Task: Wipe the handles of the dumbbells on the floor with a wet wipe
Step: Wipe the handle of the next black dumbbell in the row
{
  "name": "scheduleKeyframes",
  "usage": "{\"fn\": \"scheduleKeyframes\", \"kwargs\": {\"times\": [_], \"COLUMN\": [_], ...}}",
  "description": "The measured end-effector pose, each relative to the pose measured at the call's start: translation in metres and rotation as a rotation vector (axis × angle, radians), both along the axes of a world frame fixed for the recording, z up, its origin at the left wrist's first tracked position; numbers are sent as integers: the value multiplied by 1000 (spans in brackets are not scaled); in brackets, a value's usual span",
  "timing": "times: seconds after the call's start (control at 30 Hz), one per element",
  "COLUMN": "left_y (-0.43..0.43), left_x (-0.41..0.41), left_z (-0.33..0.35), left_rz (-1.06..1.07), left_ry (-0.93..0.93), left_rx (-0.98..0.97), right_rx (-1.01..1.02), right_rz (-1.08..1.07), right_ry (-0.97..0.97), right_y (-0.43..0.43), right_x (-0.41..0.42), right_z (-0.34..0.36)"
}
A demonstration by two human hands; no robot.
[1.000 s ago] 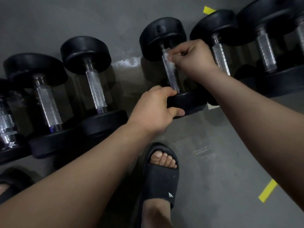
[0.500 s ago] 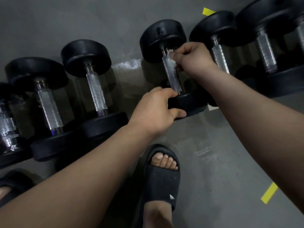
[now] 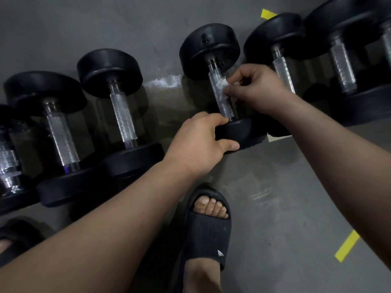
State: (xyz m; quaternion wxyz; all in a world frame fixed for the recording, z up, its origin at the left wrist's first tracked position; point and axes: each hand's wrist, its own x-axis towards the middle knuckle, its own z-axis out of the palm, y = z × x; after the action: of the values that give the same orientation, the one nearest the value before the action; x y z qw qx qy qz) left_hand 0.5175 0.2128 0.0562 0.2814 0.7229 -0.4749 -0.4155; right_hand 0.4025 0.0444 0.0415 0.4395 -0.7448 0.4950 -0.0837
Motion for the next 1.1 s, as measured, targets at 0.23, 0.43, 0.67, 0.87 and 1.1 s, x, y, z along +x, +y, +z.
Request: {"fn": "scheduleKeyframes", "kwargs": {"times": [0.23,0.43,0.67,0.87,1.1], "left_y": [-1,-2,-1,-1,-1], "left_x": [-1,-1,-1,-1,-1], "left_z": [0,-1,-1,1,2], "left_rz": [-4,-13,-4,-8,-7], "left_ry": [-9,-19,-8,-10,-11], "left_rx": [-13,-21,-17,-16,-19], "right_rx": [-257,-367,-330,-299,-106], "right_rz": [111,147,95,43,-64], "right_ry": [81,122,78,12,-97], "right_y": [0,-3,5,8,6], "right_x": [-1,1,6,8,1], "right_z": [-5,-5,-3,1,-6]}}
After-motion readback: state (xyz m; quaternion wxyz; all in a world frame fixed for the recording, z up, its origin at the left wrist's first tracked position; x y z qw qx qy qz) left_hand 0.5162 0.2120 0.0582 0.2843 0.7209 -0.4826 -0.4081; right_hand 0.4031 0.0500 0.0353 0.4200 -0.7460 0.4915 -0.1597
